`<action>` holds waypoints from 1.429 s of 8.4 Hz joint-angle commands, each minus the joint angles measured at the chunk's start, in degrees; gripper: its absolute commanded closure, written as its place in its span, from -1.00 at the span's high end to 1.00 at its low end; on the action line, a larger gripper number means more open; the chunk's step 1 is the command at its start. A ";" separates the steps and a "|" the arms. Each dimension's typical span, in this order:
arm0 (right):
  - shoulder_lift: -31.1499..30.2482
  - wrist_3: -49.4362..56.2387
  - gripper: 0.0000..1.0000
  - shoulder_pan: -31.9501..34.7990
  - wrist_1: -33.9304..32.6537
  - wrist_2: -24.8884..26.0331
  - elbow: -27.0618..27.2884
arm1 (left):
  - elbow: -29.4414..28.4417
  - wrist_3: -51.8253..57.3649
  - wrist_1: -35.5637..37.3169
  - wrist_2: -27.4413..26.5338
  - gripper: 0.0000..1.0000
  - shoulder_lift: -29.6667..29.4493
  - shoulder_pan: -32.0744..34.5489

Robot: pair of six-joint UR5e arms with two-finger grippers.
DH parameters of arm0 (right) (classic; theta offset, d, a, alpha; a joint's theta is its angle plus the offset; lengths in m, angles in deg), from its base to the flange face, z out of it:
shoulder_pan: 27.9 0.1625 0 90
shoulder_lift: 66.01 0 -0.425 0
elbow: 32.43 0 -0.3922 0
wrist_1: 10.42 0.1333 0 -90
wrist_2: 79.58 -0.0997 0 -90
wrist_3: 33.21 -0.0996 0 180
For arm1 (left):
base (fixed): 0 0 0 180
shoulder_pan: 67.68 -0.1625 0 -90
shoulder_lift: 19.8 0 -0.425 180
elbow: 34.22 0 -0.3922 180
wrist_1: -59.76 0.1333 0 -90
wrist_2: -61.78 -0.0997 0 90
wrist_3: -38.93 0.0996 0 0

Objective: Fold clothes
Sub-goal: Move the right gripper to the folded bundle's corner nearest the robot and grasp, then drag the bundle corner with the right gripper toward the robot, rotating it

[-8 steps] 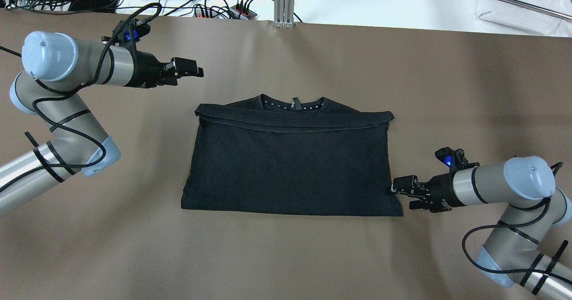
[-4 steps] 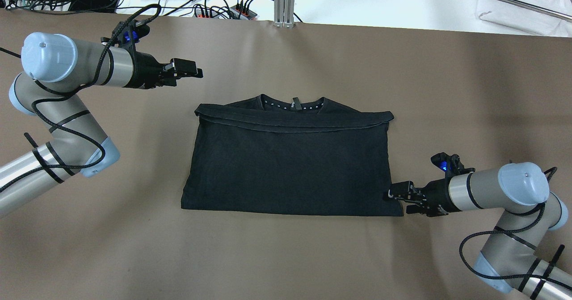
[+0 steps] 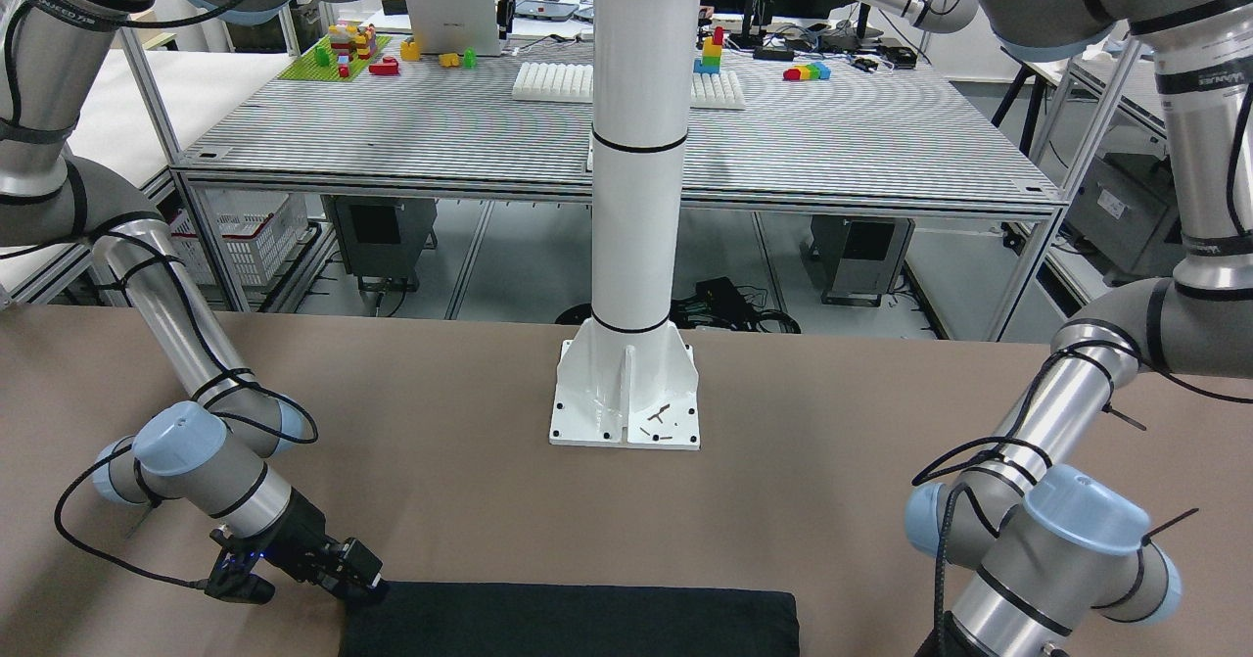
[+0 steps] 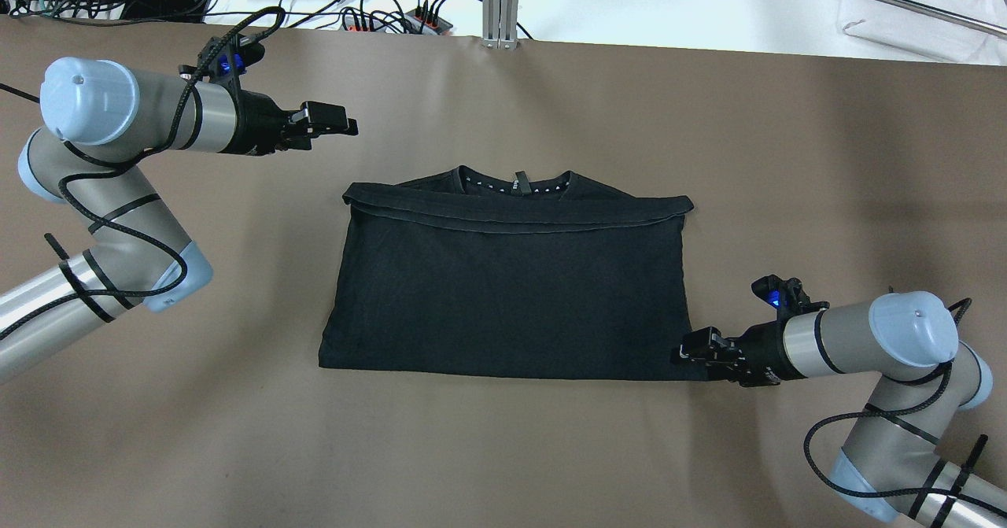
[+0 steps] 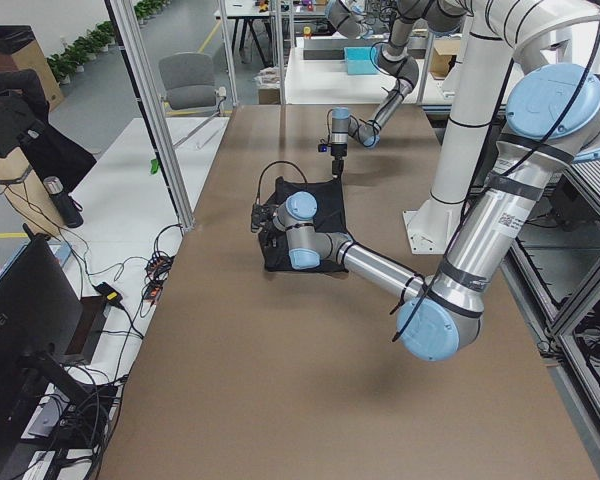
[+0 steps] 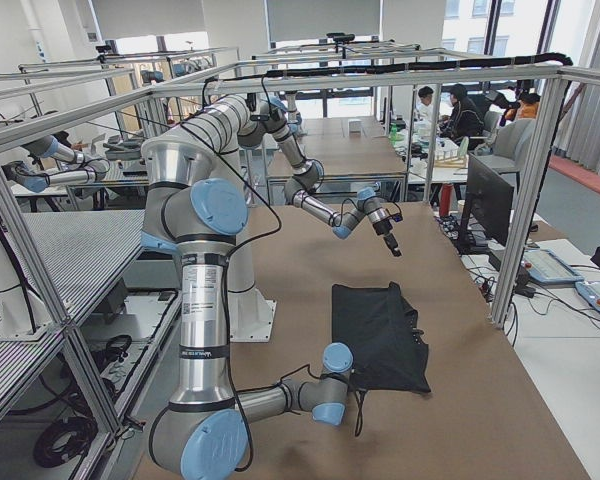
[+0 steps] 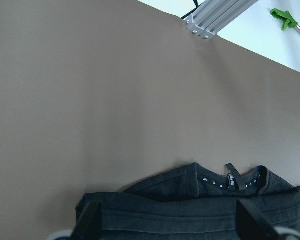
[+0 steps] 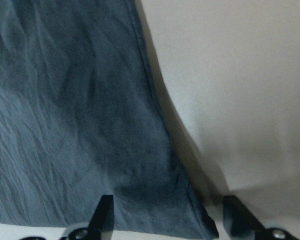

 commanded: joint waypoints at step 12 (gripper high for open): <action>-3.52 -0.32 -1.00 -18.75 7.77 -2.83 17.43 | 0.17 0.09 -0.03 -0.80 0.89 -0.36 0.06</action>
